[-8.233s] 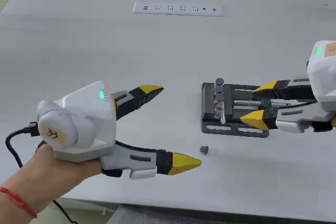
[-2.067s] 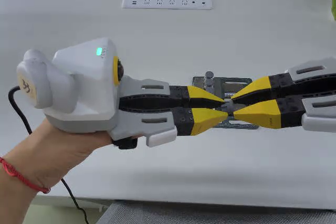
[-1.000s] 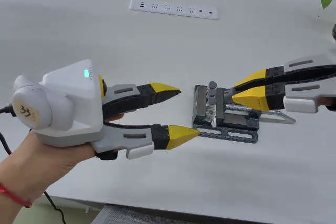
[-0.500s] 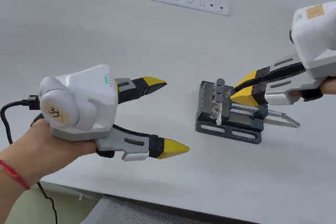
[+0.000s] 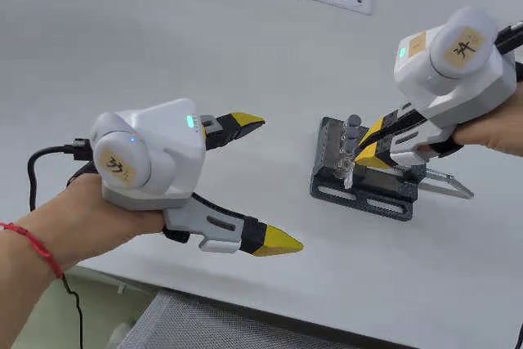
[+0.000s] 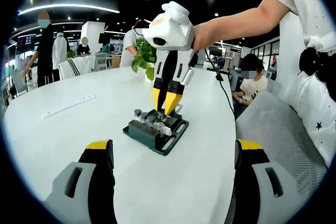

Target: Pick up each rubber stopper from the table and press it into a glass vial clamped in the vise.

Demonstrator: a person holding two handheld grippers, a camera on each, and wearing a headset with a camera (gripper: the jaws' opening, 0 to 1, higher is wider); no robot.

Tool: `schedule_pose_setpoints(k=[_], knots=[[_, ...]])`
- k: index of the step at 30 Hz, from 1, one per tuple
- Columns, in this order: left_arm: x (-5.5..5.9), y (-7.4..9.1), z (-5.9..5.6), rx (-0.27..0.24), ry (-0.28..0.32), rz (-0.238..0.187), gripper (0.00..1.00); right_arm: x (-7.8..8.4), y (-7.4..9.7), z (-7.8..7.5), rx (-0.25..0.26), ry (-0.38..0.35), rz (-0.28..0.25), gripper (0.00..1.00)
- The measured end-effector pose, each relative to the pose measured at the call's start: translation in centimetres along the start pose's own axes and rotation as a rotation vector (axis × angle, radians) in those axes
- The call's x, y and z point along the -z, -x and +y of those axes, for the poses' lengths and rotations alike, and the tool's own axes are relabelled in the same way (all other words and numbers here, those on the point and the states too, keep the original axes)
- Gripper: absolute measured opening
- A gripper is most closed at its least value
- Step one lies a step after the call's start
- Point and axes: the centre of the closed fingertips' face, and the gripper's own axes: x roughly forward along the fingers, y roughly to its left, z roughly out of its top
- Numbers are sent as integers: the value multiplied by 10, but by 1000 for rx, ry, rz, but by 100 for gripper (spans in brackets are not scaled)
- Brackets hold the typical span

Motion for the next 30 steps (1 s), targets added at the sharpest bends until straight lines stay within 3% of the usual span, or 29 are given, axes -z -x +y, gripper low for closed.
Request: schedule_pose_setpoints(k=[8,25,30], knots=[[0,2,1,-5,9,-23,96,5,-12,-5,5,29,59,6],[4,3,2,-1,25,-35,93,3,-17,-4,-15,47,117,6],[3,2,1,1,30,-40,93,4,-20,-4,-4,100,175,6]])
